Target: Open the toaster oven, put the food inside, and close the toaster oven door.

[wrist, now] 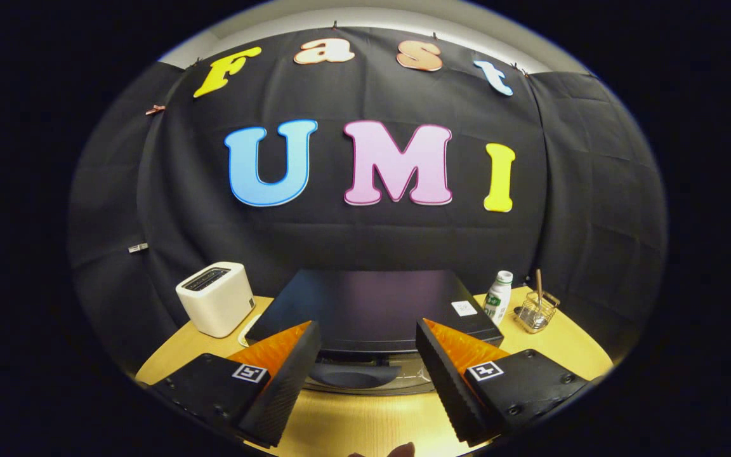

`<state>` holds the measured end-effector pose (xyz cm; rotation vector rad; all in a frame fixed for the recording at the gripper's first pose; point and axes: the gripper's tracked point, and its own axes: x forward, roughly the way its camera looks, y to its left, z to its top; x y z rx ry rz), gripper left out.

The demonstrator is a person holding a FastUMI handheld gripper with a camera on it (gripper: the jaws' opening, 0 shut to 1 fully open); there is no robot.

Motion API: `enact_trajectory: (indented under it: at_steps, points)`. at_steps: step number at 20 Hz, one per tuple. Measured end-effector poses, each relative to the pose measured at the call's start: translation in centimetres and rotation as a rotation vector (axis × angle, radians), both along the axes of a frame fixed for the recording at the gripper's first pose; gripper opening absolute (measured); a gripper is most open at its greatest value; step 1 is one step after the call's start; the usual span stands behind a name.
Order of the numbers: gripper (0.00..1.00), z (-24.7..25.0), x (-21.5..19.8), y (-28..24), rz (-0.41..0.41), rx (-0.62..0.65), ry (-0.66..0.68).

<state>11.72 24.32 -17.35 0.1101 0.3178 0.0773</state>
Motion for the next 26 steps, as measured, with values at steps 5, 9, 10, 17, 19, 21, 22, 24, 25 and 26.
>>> enact_trajectory:
  at_steps: [5,9,10,17,19,21,22,24,25,26]
  points:
    - [0.98,-4.5,1.5,1.9,0.004,-0.015,0.096]
    - [0.99,-6.5,1.7,2.3,-0.01,-0.022,0.149]
    - [0.99,-6.4,1.9,2.5,-0.016,-0.018,0.139]
    - [0.99,-6.6,-1.0,2.4,-0.006,-0.019,0.164]
    - [0.99,-7.0,-2.5,2.4,-0.009,-0.008,0.174]
    - [0.99,-7.7,-4.1,2.4,-0.006,-0.004,0.188]
    - [0.99,-8.0,-4.7,2.4,-0.001,-0.003,0.195]
    - [0.99,-8.7,-6.1,2.4,0.008,-0.005,0.203]
    - [0.99,-8.9,-6.6,2.4,0.012,-0.008,0.201]
    - [0.98,-9.2,-7.1,2.4,0.017,-0.015,0.21]
